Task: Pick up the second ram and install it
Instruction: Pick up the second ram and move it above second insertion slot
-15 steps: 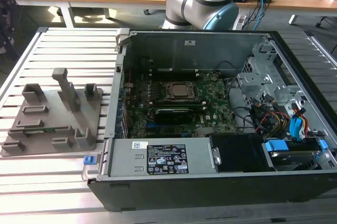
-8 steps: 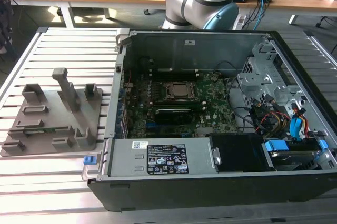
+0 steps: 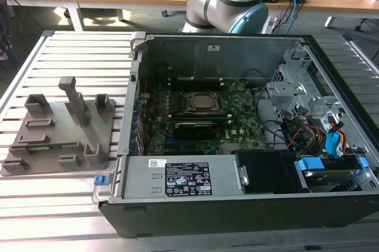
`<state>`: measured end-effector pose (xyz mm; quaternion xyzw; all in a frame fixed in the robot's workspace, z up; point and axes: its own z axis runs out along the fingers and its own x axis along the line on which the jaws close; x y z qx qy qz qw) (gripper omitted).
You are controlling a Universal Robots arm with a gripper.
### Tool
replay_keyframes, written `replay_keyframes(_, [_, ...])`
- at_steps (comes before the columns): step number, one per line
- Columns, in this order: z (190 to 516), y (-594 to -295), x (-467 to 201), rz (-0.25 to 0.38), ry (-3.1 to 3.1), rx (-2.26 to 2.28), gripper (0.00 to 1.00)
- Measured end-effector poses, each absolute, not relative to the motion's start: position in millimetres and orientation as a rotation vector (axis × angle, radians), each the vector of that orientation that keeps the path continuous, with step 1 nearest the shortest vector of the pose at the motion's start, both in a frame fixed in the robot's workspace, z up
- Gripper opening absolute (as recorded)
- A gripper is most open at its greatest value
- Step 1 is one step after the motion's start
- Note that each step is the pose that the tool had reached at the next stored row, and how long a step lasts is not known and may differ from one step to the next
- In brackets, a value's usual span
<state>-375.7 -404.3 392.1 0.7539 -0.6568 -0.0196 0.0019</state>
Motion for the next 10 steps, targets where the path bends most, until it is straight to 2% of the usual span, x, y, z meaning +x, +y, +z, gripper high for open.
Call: replay_keyframes(10, [392.1,-404.3,-375.7,-0.061,-1.919,2.479,0.11])
